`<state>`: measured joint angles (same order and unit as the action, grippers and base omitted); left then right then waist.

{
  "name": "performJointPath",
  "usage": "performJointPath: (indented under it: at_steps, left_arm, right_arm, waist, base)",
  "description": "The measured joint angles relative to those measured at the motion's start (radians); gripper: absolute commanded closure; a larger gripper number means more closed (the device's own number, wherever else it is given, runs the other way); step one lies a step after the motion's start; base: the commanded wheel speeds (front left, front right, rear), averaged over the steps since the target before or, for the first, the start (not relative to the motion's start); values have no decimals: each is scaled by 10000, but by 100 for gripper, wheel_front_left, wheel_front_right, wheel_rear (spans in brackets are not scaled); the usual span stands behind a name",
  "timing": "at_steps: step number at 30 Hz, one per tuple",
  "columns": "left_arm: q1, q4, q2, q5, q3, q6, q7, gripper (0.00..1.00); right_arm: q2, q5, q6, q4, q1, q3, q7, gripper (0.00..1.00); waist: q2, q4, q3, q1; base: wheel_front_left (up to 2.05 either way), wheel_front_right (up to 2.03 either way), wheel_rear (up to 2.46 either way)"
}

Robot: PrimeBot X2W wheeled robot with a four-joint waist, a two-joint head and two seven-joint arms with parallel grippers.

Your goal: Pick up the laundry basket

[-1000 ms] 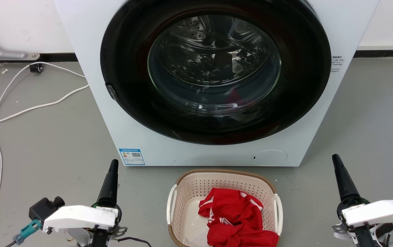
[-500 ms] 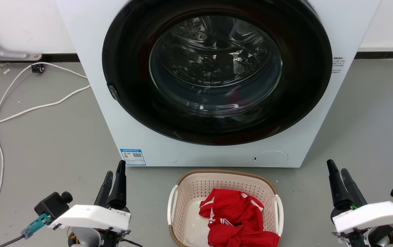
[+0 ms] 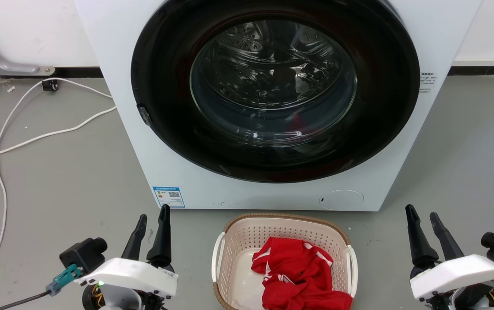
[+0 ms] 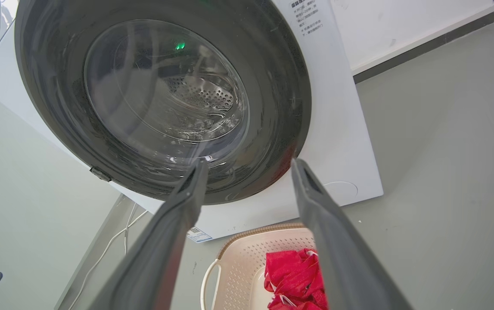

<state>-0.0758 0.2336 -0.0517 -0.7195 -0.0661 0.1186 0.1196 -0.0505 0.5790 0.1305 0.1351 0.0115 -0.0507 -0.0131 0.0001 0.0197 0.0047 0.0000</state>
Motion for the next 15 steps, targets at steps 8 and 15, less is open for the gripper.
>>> performJointPath:
  at_steps: [8, 15]
  left_arm:
    - [-2, 46, 0, 1005, -198, -82, 213, 0]
    - [-26, 134, 2, 1902, -372, -86, 439, 0]
  right_arm:
    - [0, -1043, 2, 63, -17, 13, -142, 0]
    - [0, -2042, 2, 219, -26, 10, -268, 0]
  waist:
    - [0, 29, 7, 1]
    - [0, 70, 17, 1]
  base:
    - [0, 0, 0]
    - [0, 0, 0]
